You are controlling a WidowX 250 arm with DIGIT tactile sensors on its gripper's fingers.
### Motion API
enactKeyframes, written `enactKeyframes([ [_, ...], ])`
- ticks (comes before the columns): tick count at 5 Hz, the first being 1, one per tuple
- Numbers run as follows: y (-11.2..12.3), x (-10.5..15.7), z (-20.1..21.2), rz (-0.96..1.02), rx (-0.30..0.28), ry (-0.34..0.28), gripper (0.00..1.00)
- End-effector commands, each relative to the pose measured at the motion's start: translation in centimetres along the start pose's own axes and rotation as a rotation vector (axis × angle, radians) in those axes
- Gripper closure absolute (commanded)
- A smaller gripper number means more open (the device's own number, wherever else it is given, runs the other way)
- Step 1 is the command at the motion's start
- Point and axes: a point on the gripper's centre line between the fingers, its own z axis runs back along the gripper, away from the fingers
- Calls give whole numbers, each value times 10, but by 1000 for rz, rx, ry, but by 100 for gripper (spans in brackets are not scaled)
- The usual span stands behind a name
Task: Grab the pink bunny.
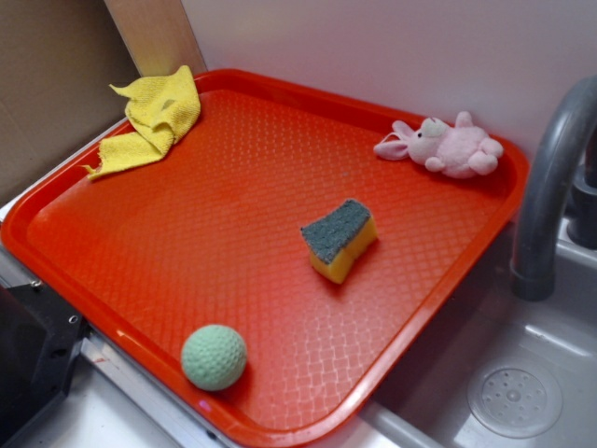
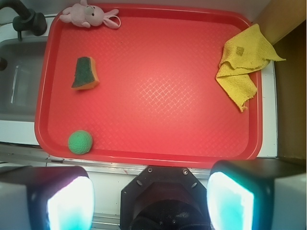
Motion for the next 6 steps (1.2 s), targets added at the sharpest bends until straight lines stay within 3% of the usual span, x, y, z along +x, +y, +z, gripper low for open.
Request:
enactKeyframes([
  [1,0,0,0,0,0,0,0],
  [2,-25,34,-38,62,-177,60,0],
  [3,-23,59,-51,307,-230,-25,0],
  [4,-26,80,-55,386,-246,-88,0],
  [6,-26,80,-55,386,-246,-88,0],
])
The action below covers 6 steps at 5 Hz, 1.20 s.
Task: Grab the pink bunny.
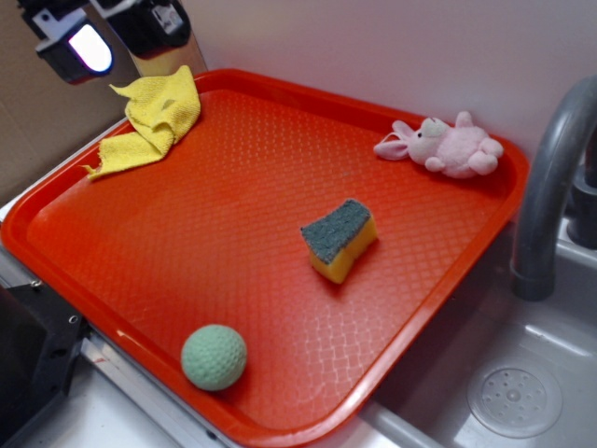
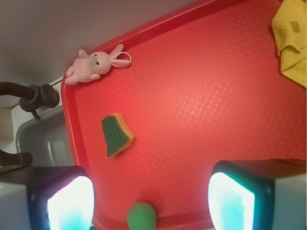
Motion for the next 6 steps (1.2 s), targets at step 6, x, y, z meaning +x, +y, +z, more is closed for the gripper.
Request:
enactKeyframes([
  [6,-41,104,-90,100,-74,-243,0],
])
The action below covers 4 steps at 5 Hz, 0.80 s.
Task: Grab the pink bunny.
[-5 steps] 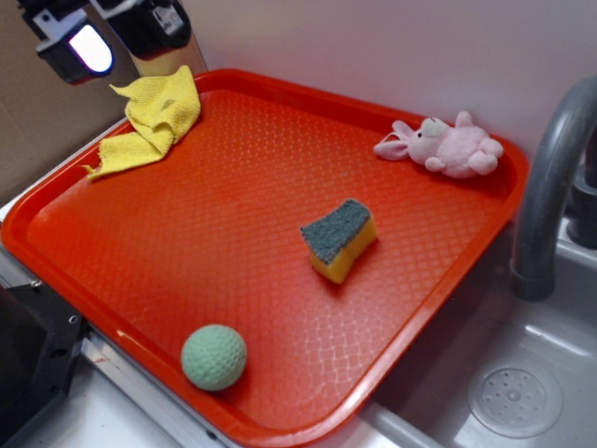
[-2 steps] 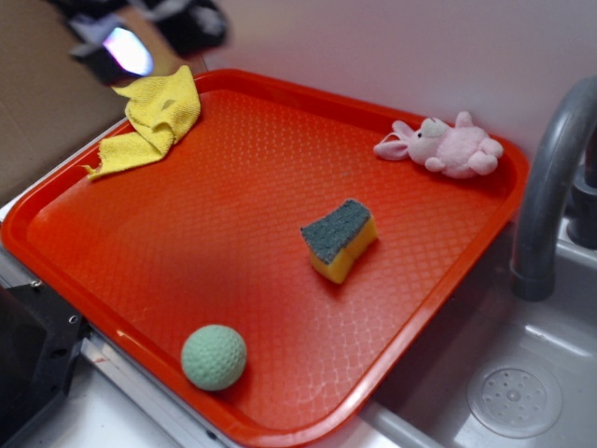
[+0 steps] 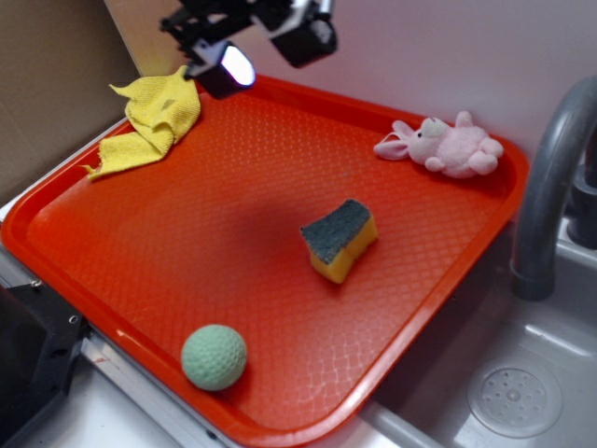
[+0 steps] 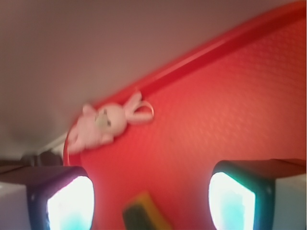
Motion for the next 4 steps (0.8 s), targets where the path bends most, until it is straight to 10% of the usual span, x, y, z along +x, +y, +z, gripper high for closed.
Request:
enactKeyframes([
  [1,-20,36,-29,-13,-9,-72,0],
  [4,-57,27,-83,-132,-62,67,0],
])
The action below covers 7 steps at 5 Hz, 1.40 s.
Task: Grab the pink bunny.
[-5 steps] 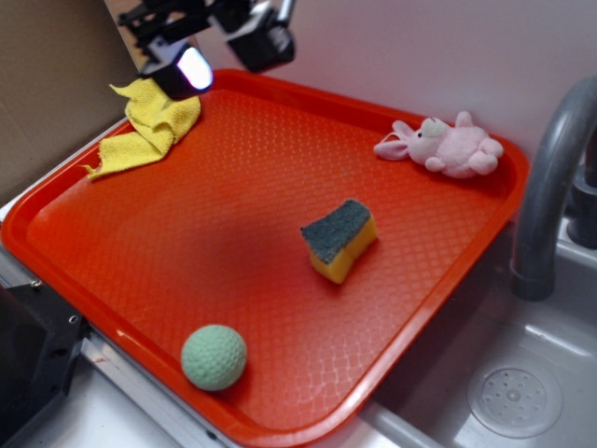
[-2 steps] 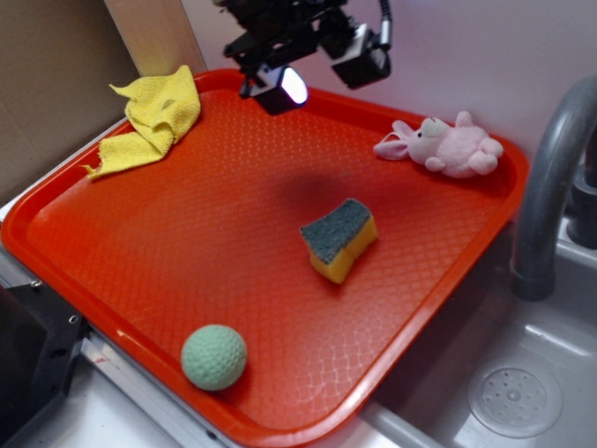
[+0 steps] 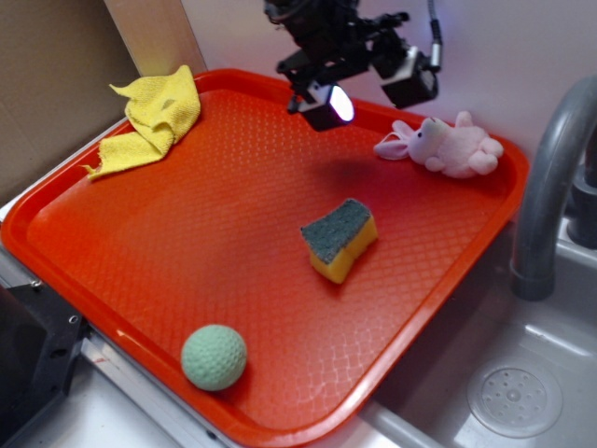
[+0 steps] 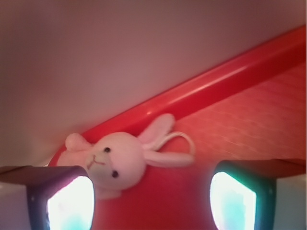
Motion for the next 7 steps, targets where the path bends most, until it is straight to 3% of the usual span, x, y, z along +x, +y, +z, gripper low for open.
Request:
enactKeyframes([
  [1,-38,2,-12,-137,-68,24,0],
  [3,-40,4,-33,-156,9,-12,0],
  [4,-34,6,-37,-117,-3,20,100],
  [5,-30,6,-30,-125,36,16,100],
  [6,-17,2,-11,-107,98,61,100],
  [7,-2,-10,31,-62,141,94,100],
])
